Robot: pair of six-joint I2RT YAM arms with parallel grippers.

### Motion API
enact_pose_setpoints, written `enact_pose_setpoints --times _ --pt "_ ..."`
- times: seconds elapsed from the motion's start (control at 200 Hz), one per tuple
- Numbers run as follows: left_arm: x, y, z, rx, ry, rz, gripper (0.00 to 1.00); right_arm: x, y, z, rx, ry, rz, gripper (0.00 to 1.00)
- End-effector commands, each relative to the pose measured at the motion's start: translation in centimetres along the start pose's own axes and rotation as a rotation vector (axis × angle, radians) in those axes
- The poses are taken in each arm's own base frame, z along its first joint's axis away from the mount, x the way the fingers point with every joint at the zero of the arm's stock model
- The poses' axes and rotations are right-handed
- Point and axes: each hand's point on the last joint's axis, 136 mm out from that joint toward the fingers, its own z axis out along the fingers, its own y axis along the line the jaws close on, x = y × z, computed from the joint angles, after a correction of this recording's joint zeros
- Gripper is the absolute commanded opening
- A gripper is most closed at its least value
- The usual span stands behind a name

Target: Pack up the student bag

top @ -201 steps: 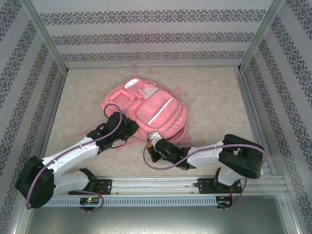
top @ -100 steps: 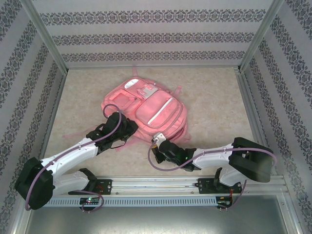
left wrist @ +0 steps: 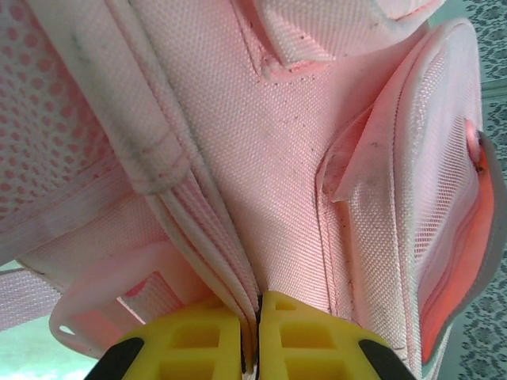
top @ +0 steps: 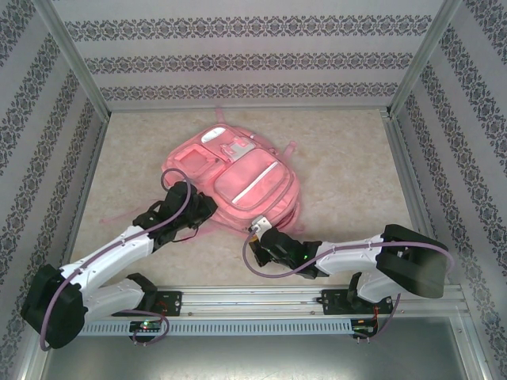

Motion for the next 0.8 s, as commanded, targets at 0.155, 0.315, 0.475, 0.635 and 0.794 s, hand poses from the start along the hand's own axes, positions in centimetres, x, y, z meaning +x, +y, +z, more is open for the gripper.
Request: enact_pose_setpoints --times 0.155,0.315,0.475,0.635,0.794 --pt "-4.3 3.2 -1.9 -0.2 -0.079 0.145 0.14 -2.1 2.1 2.0 -0.049 0.048 -0.063 0.0" --pt "-4.7 3.5 -3.0 -0.196 -0.065 0.108 0.36 -3.6 3.8 3.4 -0.094 0.045 -0.05 0.0" --pt "-2.1 3.6 -3.4 -0.143 0.022 -0.034 0.45 -3.7 4.3 3.9 -0.112 0.046 -0.036 0.0" --pt "0.6 2.0 -3.3 -0.053 0.095 -0.15 0.45 -3.6 4.4 4.2 -0.115 0.045 -0.024 0.0" --pt "1.8 -0.4 -3.4 -0.022 0.098 -0.114 0.46 -3.6 4.2 4.2 -0.106 0.04 -0.017 0.0"
